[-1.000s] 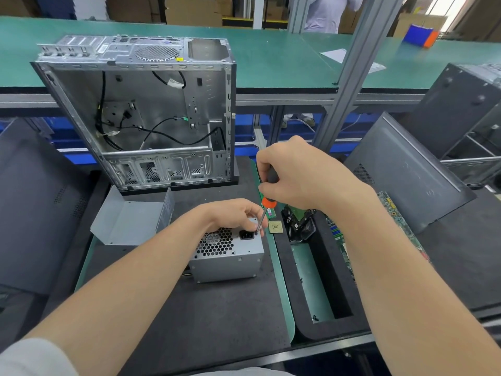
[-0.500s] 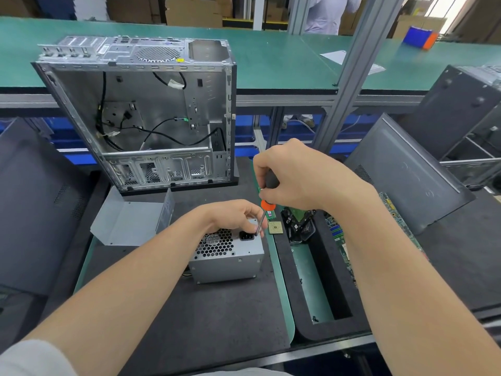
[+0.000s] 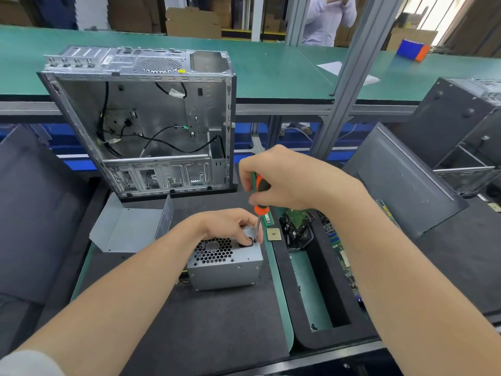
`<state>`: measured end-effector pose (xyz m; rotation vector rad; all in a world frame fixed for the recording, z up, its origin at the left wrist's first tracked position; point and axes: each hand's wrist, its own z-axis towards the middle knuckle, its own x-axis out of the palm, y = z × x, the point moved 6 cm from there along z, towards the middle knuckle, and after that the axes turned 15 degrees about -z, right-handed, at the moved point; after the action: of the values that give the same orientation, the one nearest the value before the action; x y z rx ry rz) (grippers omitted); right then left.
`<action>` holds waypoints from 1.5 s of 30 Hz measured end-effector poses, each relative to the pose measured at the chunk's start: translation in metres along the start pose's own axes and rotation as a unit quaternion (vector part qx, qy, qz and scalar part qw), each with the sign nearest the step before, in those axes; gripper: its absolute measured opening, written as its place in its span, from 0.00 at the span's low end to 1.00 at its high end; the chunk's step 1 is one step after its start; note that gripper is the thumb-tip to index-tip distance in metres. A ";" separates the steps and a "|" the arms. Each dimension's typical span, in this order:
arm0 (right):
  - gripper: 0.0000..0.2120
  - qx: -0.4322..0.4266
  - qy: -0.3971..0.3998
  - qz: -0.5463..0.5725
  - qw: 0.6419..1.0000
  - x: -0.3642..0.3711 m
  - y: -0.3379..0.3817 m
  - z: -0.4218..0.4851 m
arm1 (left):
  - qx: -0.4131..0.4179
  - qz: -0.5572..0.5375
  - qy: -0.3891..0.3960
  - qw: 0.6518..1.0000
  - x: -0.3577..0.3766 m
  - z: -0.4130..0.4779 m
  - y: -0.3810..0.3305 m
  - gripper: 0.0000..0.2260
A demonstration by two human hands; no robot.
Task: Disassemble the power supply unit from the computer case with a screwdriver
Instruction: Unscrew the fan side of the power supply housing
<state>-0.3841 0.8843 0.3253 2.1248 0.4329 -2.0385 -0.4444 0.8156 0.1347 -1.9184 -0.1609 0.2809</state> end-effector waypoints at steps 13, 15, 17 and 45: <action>0.21 0.063 0.074 -0.101 0.990 0.001 -0.009 0.003 | -0.009 0.011 -0.032 0.999 0.000 -0.001 0.001 0.06; 0.30 0.123 0.049 -0.156 0.979 0.001 -0.007 0.005 | -0.020 0.008 -0.017 1.000 0.001 0.000 0.000 0.06; 0.28 0.120 0.043 -0.164 0.978 0.004 -0.001 0.007 | -0.026 0.001 -0.004 1.000 0.002 0.001 0.000 0.06; 0.23 0.113 -0.072 -0.028 0.991 -0.002 0.006 0.003 | 0.005 0.057 0.017 0.998 0.009 0.000 -0.001 0.04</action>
<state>-0.3852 0.8771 0.3268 2.0847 0.2550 -2.3557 -0.4358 0.8182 0.1349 -1.9235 -0.0270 0.3254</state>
